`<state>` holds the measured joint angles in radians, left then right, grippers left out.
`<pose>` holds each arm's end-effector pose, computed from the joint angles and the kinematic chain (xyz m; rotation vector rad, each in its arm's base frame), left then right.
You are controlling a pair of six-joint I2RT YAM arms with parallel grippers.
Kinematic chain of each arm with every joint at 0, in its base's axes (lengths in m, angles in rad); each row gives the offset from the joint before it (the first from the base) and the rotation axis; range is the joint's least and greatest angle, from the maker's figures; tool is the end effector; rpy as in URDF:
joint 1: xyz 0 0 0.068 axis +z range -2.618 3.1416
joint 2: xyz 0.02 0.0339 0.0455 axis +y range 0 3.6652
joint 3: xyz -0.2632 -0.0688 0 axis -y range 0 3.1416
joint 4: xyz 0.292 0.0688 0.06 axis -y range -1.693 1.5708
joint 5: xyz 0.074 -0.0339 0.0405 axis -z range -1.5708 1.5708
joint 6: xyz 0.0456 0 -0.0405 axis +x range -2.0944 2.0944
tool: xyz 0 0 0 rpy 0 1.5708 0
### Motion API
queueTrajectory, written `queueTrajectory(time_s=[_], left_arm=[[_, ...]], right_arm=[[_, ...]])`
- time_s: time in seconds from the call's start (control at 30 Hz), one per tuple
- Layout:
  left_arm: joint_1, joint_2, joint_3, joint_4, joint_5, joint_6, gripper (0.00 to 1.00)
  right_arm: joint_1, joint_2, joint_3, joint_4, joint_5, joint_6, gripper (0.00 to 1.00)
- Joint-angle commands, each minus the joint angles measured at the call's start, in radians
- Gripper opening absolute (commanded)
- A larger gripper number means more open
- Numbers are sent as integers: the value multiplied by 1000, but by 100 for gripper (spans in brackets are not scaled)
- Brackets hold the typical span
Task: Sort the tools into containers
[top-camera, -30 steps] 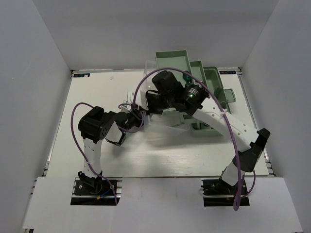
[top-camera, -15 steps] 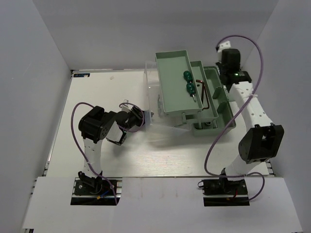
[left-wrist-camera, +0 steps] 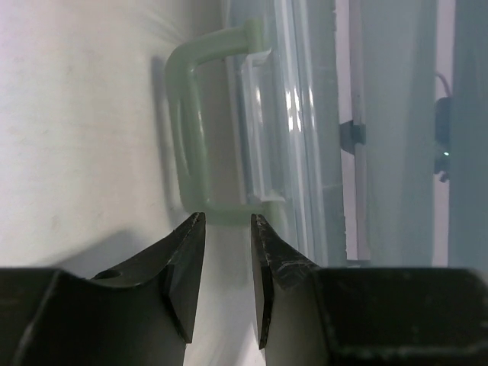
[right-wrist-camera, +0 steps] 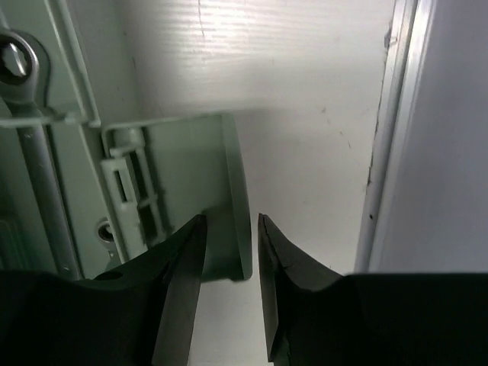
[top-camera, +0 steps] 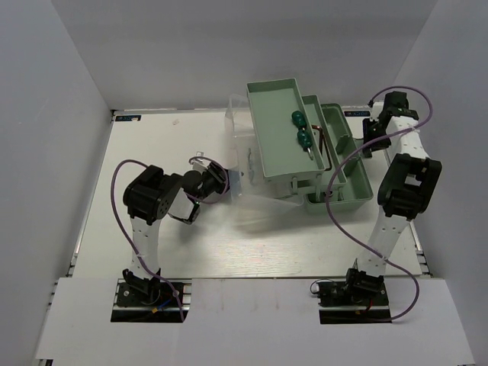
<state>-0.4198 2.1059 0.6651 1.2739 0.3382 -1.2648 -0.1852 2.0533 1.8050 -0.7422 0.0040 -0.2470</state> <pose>0.3289 -0.1634 0.0387 -0.5486 1.9141 -1.4675 0.4968 -0.0933 0.2330 -0.0779 2.5693 -0.1696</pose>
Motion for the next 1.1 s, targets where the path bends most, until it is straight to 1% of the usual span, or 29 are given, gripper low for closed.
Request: queueTrajectory(time_s=[0.0, 0.03, 0.07, 0.17, 0.2, 0.27, 0.33, 0.47, 0.6, 0.63, 0.67, 0.8, 0.87, 1.07], left_arm=[[-8, -69, 77, 76, 42, -16, 41], [-8, -78, 88, 55, 51, -16, 41], [-8, -78, 115, 45, 61, -16, 41], [-17, -78, 178, 12, 71, -16, 41], [-17, -78, 197, 2, 81, -7, 41], [-27, -78, 246, -19, 94, -7, 41], [-27, -78, 275, -44, 116, -7, 41], [-47, -78, 352, -73, 140, 2, 41], [-80, -54, 439, -129, 173, 2, 41], [-80, -53, 458, -142, 173, 2, 41], [-103, -43, 497, -151, 183, 2, 41], [-145, -5, 614, -202, 206, 2, 40], [-160, 20, 697, -244, 215, 2, 40], [-191, 51, 792, -278, 225, 2, 40]], right_arm=[[-20, 25, 82, -69, -177, 32, 40], [-20, 34, 85, -77, -211, 19, 40], [-23, 45, 82, -83, -325, 21, 38], [-39, 41, 48, -108, -453, 5, 36], [-39, 39, 42, -111, -549, 3, 35], [-36, 36, 33, -121, -599, 0, 35], [-33, 56, 39, -152, -631, -5, 32], [-26, 84, 73, -192, -667, -18, 30], [-11, 79, 44, -195, -665, -28, 30], [-8, 79, 39, -194, -664, -31, 29], [-2, 79, 33, -194, -664, -31, 29], [9, 65, 8, -188, -664, -35, 29], [12, 47, -25, -168, -659, -28, 29], [6, 15, -78, -131, -656, -23, 29]])
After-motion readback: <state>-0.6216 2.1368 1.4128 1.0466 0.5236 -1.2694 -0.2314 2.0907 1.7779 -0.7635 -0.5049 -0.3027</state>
